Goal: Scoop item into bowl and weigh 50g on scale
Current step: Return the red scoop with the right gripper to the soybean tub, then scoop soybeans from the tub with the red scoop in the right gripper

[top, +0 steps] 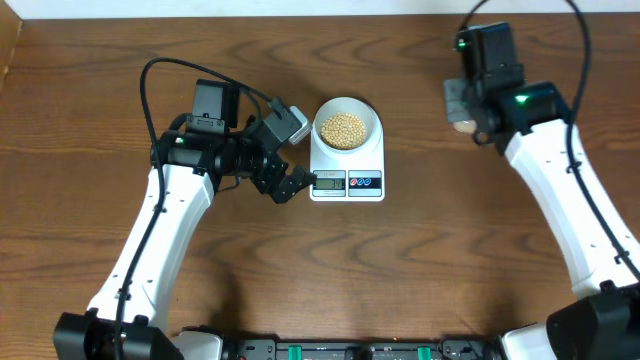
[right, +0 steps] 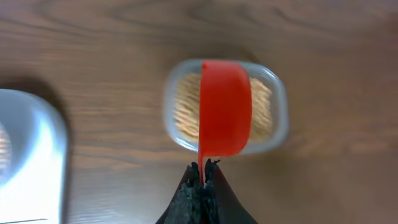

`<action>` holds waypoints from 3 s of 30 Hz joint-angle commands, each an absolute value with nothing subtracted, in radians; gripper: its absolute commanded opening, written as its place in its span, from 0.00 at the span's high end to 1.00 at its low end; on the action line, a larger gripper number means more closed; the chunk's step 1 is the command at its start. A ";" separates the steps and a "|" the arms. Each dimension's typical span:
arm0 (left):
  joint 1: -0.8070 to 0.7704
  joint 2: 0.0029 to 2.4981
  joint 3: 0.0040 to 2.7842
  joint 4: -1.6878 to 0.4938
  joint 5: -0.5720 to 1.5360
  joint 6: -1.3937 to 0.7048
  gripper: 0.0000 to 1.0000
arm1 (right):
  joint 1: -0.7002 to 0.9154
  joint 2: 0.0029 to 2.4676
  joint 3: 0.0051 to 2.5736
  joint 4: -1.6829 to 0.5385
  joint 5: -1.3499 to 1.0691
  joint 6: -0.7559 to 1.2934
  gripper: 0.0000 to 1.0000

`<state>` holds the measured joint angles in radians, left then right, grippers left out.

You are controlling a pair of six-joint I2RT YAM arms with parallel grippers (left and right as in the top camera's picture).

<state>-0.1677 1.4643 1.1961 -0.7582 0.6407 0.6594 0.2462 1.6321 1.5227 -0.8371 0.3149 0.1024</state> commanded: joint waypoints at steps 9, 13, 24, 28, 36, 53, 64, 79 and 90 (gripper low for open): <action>-0.170 1.464 1.187 -0.760 0.636 0.673 0.00 | 0.115 1.784 1.523 -0.900 0.383 0.187 0.99; -0.170 1.464 1.187 -0.760 0.636 0.673 0.00 | 0.112 1.868 1.523 -0.876 0.380 0.187 0.99; -0.170 1.464 1.187 -0.760 0.636 0.673 0.00 | 0.097 1.919 1.523 -0.766 0.294 0.187 0.99; -0.170 1.464 1.187 -0.760 0.636 0.673 0.00 | 0.065 1.919 1.523 -0.765 0.215 0.186 0.99; -0.170 1.464 1.187 -0.760 0.636 0.673 0.00 | -0.030 1.919 1.523 -0.756 -0.062 0.138 0.99; -0.170 1.464 1.187 -0.760 0.636 0.673 0.00 | -0.153 1.919 1.523 -0.758 -0.471 -0.021 0.99; -0.170 1.464 1.187 -0.760 0.636 0.673 0.00 | -0.233 1.919 1.523 -0.778 -0.539 -0.059 0.99; -0.170 1.464 1.187 -0.760 0.636 0.673 0.00 | -0.334 1.919 1.523 -0.770 -0.750 -0.084 0.99; -0.170 1.464 1.187 -0.760 0.636 0.673 0.00 | -0.354 1.919 1.523 -0.757 -0.825 -0.086 0.99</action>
